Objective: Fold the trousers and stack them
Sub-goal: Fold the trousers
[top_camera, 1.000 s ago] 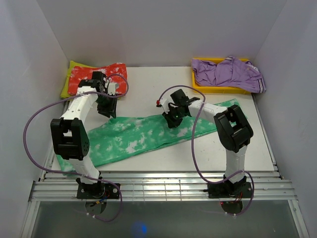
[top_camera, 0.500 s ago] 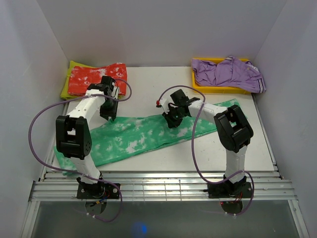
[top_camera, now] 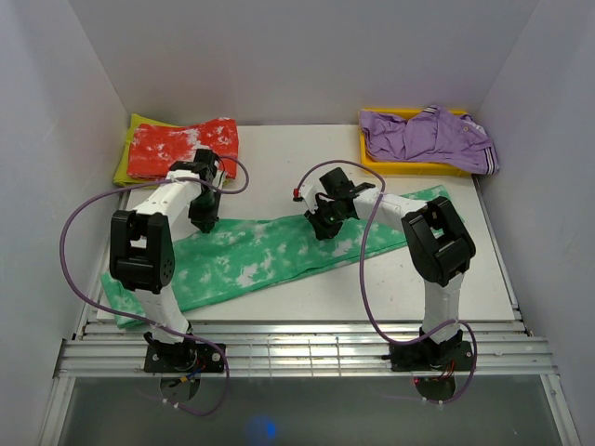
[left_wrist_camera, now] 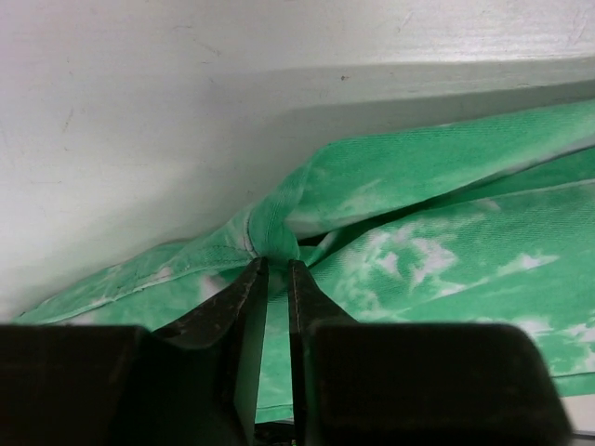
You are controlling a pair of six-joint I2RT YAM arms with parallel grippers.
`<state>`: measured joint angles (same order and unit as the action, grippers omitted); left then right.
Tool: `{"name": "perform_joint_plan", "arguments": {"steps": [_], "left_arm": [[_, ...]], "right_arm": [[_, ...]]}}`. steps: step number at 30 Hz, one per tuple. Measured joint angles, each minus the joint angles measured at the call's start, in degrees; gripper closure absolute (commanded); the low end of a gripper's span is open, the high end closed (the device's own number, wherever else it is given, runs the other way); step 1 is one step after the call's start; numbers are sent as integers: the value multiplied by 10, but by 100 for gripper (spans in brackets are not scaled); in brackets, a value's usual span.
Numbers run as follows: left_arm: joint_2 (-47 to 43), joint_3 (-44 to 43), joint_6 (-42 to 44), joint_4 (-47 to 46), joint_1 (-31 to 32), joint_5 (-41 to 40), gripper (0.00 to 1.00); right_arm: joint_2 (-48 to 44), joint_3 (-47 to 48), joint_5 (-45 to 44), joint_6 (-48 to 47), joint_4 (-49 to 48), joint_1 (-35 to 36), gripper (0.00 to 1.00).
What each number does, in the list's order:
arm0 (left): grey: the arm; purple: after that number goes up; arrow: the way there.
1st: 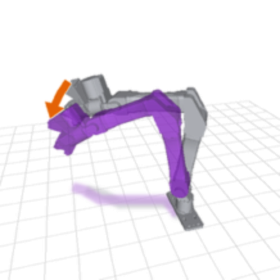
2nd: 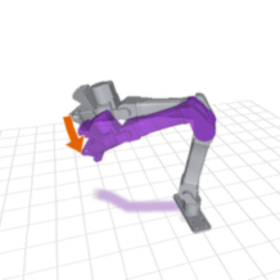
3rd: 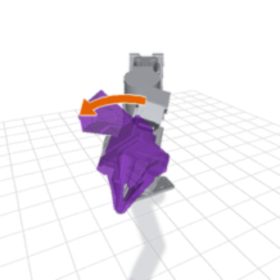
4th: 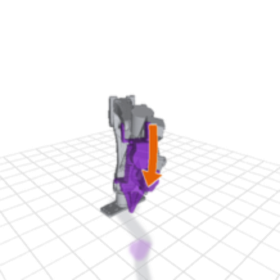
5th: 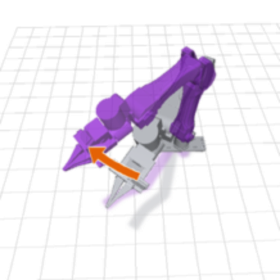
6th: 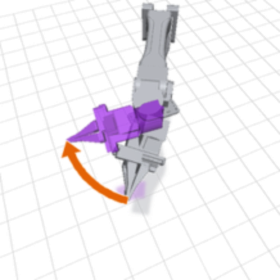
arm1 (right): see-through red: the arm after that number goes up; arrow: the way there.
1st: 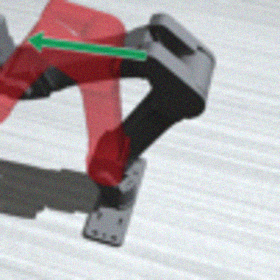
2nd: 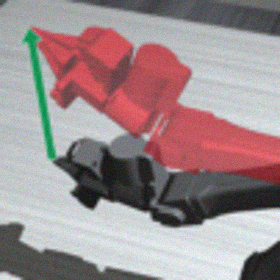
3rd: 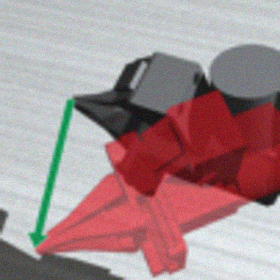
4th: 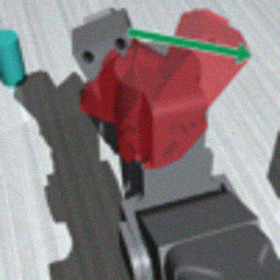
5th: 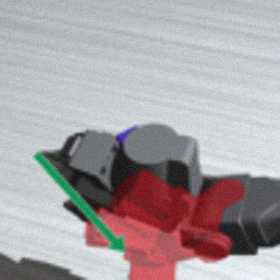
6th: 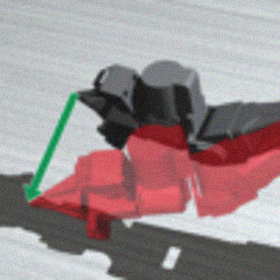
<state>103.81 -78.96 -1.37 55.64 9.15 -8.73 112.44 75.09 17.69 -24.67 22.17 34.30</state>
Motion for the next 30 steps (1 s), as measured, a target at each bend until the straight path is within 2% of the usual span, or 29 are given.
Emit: {"name": "perform_joint_plan", "arguments": {"steps": [2,6,9,13,17,30], "left_arm": [[1,0,1,0,0,-5,75],[13,0,1,-4,0,-14,61],[22,-2,1,-4,1,-14,60],[28,-3,0,-5,2,-15,69],[28,-3,3,-8,4,-21,100],[49,-80,55,-27,4,-44,100]], "right_arm": [[0,-1,0,0,0,0,89],[-2,-3,0,0,-3,0,89],[-3,-5,-2,0,-6,1,89],[-3,-7,-2,0,-8,2,90],[-3,-7,-3,-1,-9,3,92],[-18,-31,-15,-31,-32,8,92]]}}
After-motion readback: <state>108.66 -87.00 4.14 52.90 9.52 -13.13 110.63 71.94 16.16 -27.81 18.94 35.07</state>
